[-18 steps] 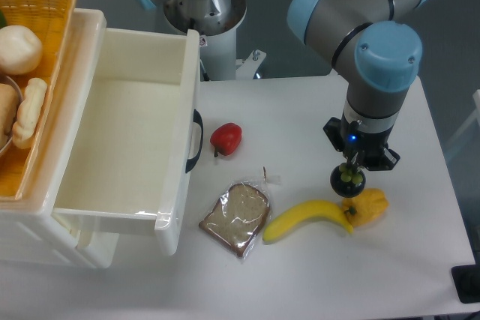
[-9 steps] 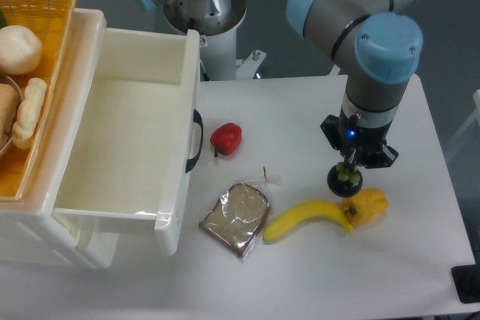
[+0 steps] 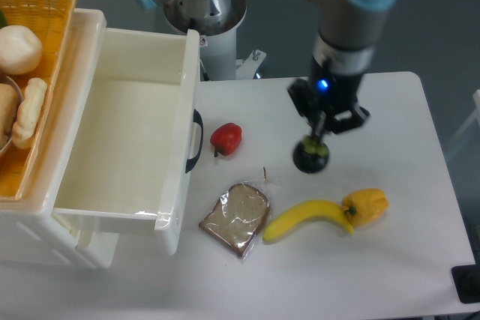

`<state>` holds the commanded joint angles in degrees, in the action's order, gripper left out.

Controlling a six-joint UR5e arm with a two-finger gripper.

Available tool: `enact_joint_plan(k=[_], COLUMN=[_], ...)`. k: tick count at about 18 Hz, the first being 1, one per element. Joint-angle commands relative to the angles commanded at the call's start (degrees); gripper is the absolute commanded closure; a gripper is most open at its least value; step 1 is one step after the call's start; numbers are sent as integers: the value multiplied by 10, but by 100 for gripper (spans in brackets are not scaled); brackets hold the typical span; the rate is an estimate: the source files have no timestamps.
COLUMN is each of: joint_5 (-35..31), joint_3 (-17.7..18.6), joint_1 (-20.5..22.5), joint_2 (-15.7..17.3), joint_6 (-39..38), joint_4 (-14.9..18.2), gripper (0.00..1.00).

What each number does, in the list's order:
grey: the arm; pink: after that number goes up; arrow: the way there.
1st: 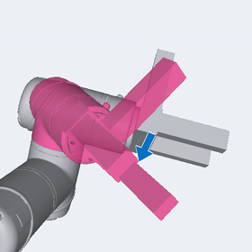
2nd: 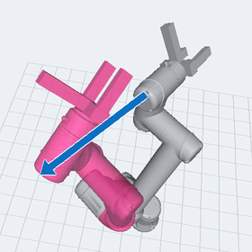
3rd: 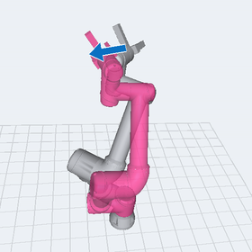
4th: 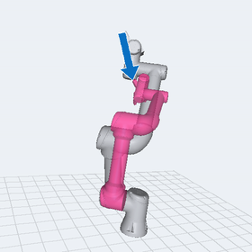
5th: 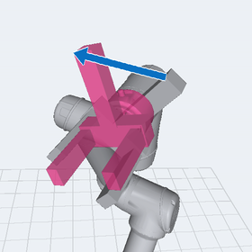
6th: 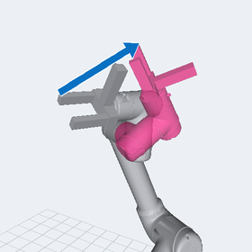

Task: Place the mangosteen in the upper white drawer
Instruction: 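Carry the mangosteen over the open white drawer and lower it inside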

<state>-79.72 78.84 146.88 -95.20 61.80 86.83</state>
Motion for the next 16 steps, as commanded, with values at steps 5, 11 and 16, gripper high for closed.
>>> enact_joint_plan(k=[5, 11, 16], joint_5=[13, 16, 18], joint_3=[28, 55, 71], joint_1=[-54, -146, -195], joint_2=[73, 69, 42], joint_6=[-70, -151, -176], joint_4=[13, 4, -7], gripper=[100, 100, 100])
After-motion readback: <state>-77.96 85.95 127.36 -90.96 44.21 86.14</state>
